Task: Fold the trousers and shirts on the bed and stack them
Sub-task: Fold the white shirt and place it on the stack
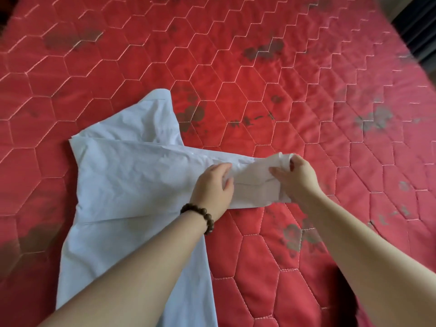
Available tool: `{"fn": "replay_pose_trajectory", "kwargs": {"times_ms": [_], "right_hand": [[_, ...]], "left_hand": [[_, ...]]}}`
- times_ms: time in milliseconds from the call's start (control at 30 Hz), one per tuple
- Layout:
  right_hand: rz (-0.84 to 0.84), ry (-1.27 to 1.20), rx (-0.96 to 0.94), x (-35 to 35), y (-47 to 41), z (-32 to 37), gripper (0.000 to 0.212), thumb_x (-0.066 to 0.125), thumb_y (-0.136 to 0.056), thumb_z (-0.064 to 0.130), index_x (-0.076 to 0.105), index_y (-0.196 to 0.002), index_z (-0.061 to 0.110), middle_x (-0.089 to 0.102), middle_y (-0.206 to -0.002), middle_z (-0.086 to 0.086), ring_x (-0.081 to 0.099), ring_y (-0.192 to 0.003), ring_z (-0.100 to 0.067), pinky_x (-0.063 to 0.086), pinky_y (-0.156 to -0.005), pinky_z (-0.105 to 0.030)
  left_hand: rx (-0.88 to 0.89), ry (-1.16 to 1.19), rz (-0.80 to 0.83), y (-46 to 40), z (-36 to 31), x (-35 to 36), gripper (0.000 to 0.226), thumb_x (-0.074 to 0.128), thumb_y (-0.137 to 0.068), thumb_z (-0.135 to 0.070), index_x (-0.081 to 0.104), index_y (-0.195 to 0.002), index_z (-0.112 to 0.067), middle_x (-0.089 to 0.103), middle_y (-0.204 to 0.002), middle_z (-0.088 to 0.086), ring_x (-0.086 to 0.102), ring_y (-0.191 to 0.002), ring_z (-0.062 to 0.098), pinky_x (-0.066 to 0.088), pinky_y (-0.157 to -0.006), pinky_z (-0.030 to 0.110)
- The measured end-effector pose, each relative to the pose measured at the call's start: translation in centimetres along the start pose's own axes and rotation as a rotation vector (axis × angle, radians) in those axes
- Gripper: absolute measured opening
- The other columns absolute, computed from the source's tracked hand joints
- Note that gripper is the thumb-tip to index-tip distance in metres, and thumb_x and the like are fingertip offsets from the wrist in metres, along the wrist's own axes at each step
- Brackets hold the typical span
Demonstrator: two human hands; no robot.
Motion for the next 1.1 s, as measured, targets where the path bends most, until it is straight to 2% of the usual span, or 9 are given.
{"fn": "replay_pose_trajectory", "kwargs": {"times_ms": [100, 233, 367, 467, 600, 667, 800, 967, 1100], "right_hand": [[0.191, -0.117, -0.243, 3.1, 4.5, 7.9, 0.02, 0.065, -0.084, 0.012, 0.052, -0.073, 0.022, 0.056, -0.063, 0.008, 0.053, -0.056, 0.003, 0.038, -0.05, -0.008], [0.709, -0.093, -0.467, 10.0, 10.8, 13.5, 0.029, 0.056, -0.085, 0.003, 0.068, -0.11, 0.011, 0.064, -0.121, 0.0, 0.059, -0.112, -0.009, 0.046, -0.097, -0.023], [0.396, 0.17, -0.644, 11.2, 10.3, 14.2, 0.041, 0.061, -0.089, 0.02, 0.058, -0.13, 0.02, 0.035, -0.151, 0.002, 0.03, -0.139, -0.014, 0.026, -0.109, -0.02], [0.349, 0.413, -0.714, 14.3, 9.7, 12.6, 0.061, 0.057, -0.091, 0.039, 0.034, -0.147, 0.027, 0.001, -0.161, 0.002, -0.004, -0.148, -0.018, 0.006, -0.12, -0.042], [0.531, 0.783, -0.653, 20.0, 9.7, 8.4, 0.082, 0.046, -0.089, 0.061, -0.005, -0.15, 0.041, -0.035, -0.15, 0.005, -0.029, -0.142, -0.021, -0.009, -0.115, -0.058], [0.531, 0.828, -0.648, 21.4, 10.1, 7.5, 0.083, 0.043, -0.089, 0.064, -0.007, -0.15, 0.04, -0.031, -0.154, 0.007, -0.025, -0.144, -0.023, -0.009, -0.112, -0.061], [0.347, 0.635, -0.702, 21.9, 9.8, 11.0, 0.054, 0.042, -0.094, 0.047, 0.034, -0.145, 0.03, 0.012, -0.159, 0.001, 0.0, -0.148, -0.021, -0.004, -0.117, -0.052], [0.456, 0.467, -0.801, 27.8, 7.7, 20.3, 0.044, 0.048, -0.097, 0.023, 0.043, -0.141, 0.023, 0.029, -0.154, -0.002, 0.028, -0.137, -0.027, 0.029, -0.111, -0.042], [0.453, 0.592, -0.595, 32.1, 4.7, 24.1, 0.034, 0.048, -0.096, 0.028, 0.048, -0.13, 0.022, 0.051, -0.129, -0.003, 0.041, -0.124, -0.025, 0.035, -0.098, -0.042]], "left_hand": [[-0.329, 0.676, 0.055, 0.7, -0.8, -1.3, 0.046, 0.065, -0.08, -0.051, 0.068, -0.112, -0.019, 0.073, -0.099, -0.003, 0.07, -0.093, 0.015, 0.057, -0.081, 0.03], [-0.538, 0.636, -0.329, 1.7, 3.7, -8.2, 0.014, 0.066, -0.079, -0.034, 0.067, -0.078, -0.02, 0.073, -0.075, -0.004, 0.07, -0.078, 0.022, 0.058, -0.069, 0.034], [-0.589, 0.498, -0.522, 2.3, 10.5, -16.4, 0.014, 0.062, -0.084, -0.022, 0.063, -0.07, -0.021, 0.065, -0.071, -0.005, 0.063, -0.076, 0.025, 0.051, -0.064, 0.027], [-0.568, 0.399, -0.502, 2.8, 14.8, -20.1, 0.007, 0.066, -0.085, -0.026, 0.063, -0.083, -0.021, 0.064, -0.076, -0.005, 0.063, -0.081, 0.026, 0.045, -0.068, 0.028], [-0.451, 0.113, -0.203, 4.8, 17.4, -18.9, 0.044, 0.062, -0.086, -0.018, 0.051, -0.129, -0.017, 0.062, -0.115, 0.002, 0.058, -0.107, 0.025, 0.043, -0.085, 0.031], [-0.249, -0.049, -0.166, 6.2, 16.7, -18.7, 0.072, 0.061, -0.08, -0.009, 0.034, -0.146, -0.018, 0.045, -0.141, -0.003, 0.043, -0.128, 0.018, 0.036, -0.105, 0.031], [-0.11, -0.553, -0.027, 8.4, 17.7, -17.4, 0.091, 0.061, -0.076, -0.012, 0.011, -0.152, -0.004, 0.016, -0.159, 0.01, 0.01, -0.148, 0.021, 0.006, -0.121, 0.038], [-0.032, -0.729, -0.136, 8.0, 17.8, -17.8, 0.061, 0.078, -0.063, 0.0, 0.059, -0.121, 0.008, 0.061, -0.125, 0.024, 0.056, -0.121, 0.035, 0.043, -0.103, 0.051], [0.009, -0.727, -0.208, 7.5, 17.7, -18.0, 0.049, 0.067, -0.067, 0.002, 0.062, -0.115, 0.01, 0.065, -0.116, 0.025, 0.063, -0.112, 0.035, 0.05, -0.095, 0.052]]}}
Point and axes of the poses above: each hand's wrist, its own y-axis away from the middle knuckle, its own x-axis out of the palm, z = x × y, the point moved 8 cm from there along -y, towards the middle knuckle
